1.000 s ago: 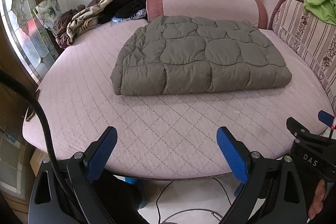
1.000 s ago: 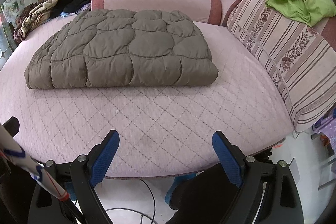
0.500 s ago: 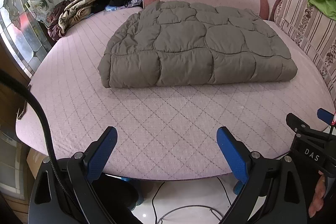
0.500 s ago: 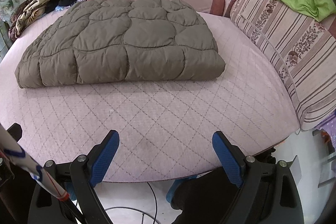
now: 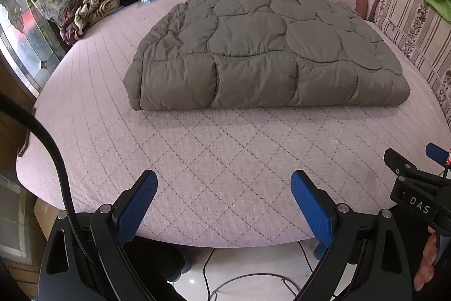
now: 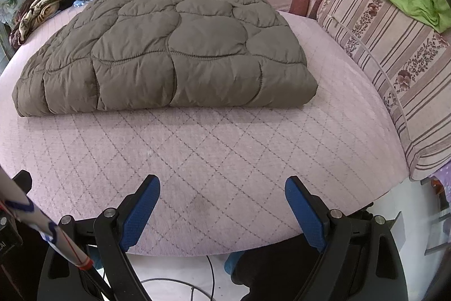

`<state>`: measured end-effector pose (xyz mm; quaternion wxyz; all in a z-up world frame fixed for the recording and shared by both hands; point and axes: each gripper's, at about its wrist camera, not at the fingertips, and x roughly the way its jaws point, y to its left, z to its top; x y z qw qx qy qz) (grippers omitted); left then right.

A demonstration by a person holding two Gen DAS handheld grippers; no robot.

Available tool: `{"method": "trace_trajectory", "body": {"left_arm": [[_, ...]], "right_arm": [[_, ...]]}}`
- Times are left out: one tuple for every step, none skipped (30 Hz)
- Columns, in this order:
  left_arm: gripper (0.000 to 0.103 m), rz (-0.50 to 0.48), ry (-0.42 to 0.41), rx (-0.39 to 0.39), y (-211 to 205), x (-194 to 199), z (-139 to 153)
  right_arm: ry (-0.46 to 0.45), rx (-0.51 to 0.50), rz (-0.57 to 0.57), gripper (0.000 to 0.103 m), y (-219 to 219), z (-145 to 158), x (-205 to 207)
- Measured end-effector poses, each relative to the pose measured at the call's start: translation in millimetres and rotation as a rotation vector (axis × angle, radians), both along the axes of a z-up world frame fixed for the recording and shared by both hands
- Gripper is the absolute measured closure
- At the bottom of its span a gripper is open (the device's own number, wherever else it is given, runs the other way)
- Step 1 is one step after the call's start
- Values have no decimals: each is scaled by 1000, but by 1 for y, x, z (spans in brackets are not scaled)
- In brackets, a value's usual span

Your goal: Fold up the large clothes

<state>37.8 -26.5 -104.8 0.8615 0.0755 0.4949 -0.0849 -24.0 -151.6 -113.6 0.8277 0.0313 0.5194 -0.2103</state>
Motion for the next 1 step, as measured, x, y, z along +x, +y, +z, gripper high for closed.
{"method": "trace_trajectory", "body": {"left_arm": [[8, 3, 4, -1, 0, 1, -1]], "right_arm": [[3, 1, -1, 10, 0, -1, 1]]}}
